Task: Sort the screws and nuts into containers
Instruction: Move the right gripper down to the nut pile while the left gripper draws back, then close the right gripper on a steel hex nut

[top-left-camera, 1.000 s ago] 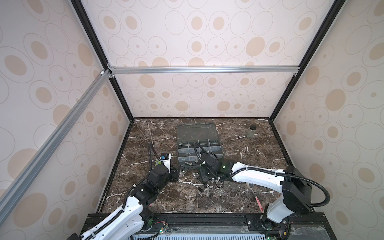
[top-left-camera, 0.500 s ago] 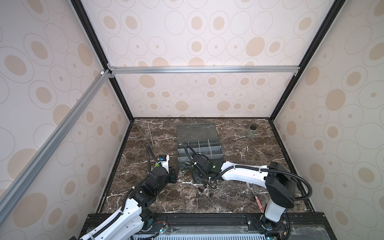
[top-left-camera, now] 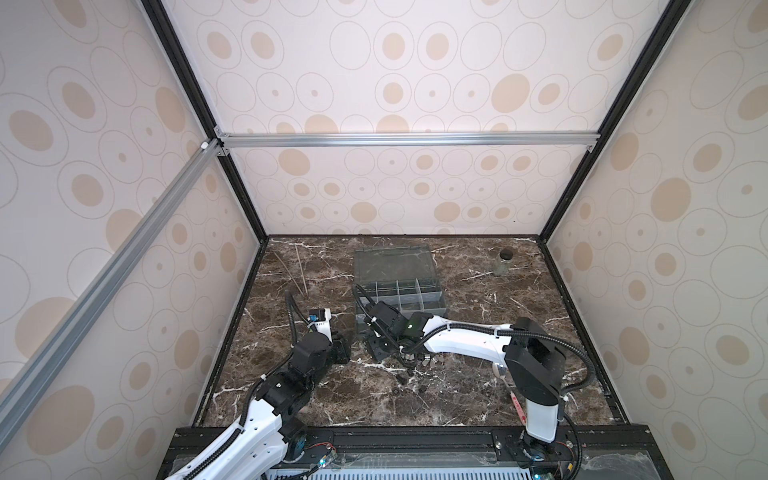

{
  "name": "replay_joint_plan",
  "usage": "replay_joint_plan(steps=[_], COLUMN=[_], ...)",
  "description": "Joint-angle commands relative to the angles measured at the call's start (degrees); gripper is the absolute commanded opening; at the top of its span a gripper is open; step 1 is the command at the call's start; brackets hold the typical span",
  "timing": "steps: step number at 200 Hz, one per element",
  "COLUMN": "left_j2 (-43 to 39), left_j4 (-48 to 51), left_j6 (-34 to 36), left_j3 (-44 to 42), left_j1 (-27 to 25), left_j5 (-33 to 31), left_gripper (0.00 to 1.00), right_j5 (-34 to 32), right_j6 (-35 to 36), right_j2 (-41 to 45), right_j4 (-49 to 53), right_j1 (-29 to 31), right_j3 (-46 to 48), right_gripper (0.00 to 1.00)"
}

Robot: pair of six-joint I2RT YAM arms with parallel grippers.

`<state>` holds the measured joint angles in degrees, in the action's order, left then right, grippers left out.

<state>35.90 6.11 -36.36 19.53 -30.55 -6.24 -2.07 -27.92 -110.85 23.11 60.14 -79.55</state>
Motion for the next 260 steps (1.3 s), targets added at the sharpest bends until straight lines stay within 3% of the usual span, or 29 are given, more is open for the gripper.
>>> replay_joint_plan(steps=[1, 194, 238, 260], left_j2=[-1.1, -7.0, -7.7, -8.1], left_j4=[-0.5, -0.6, -0.1, 0.1], left_j6=[-2.0, -6.0, -6.2, -6.4], left_j3=[0.2, -4.4, -4.6, -4.7], left_j1=[2.6, 5.0, 5.0, 5.0], left_j5=[1.4, 4.8, 4.9, 4.8], left_gripper=[0.45, 0.46, 0.46, 0.46], right_j5=[1.7, -4.9, -6.8, -7.5], right_j6=[1.6, 1.3, 0.3, 0.2], right_j2=[-2.2, -15.1, -15.9, -16.5], right_j4=[0.9, 4.2, 3.7, 3.8], right_j1=[0.6, 0.8, 0.9, 1.0], right_j3=[-2.7, -13.8, -13.9, -14.3], right_gripper=[0.57, 0.51, 0.48, 0.42])
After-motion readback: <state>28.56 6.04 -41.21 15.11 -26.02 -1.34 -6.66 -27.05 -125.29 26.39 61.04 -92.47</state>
